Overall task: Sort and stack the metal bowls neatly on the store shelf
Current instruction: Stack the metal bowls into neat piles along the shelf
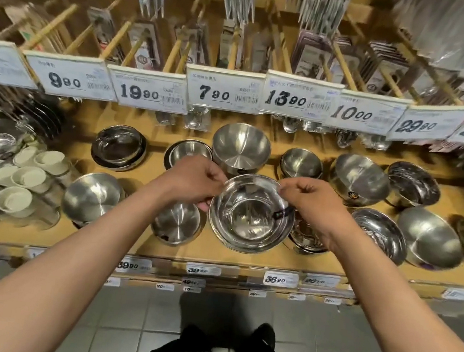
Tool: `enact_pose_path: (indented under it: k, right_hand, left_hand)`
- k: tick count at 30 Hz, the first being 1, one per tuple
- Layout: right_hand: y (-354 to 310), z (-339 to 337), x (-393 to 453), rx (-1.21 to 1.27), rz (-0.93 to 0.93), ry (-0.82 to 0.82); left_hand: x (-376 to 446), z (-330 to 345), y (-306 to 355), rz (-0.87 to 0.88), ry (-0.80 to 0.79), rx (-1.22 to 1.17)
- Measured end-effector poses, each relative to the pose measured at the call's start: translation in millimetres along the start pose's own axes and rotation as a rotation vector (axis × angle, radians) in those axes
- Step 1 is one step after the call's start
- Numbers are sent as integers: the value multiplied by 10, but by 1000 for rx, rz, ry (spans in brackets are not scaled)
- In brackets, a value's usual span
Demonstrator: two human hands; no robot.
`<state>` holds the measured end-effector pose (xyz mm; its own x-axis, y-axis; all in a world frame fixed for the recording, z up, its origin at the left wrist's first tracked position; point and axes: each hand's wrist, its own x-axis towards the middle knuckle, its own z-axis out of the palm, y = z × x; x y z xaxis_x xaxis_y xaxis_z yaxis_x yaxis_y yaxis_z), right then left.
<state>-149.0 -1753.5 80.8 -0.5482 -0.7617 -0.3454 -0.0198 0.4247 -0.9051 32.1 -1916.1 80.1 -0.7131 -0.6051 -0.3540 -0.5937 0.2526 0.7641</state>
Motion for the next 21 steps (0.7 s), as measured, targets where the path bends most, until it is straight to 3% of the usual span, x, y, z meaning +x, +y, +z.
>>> enact_pose_path:
  k: [3,9,15,21]
  right_hand:
    - [52,24,66,-3,19,43]
    - [137,24,102,146,174,1]
    - [235,200,147,219,161,62]
    - [376,244,172,18,120,149]
  left_hand:
    - [-1,91,-52,-5,22,39]
    - [70,111,-128,-155,280,-109]
    - [132,249,-207,-263,249,-206]
    - [142,299,-252,-283,254,-234]
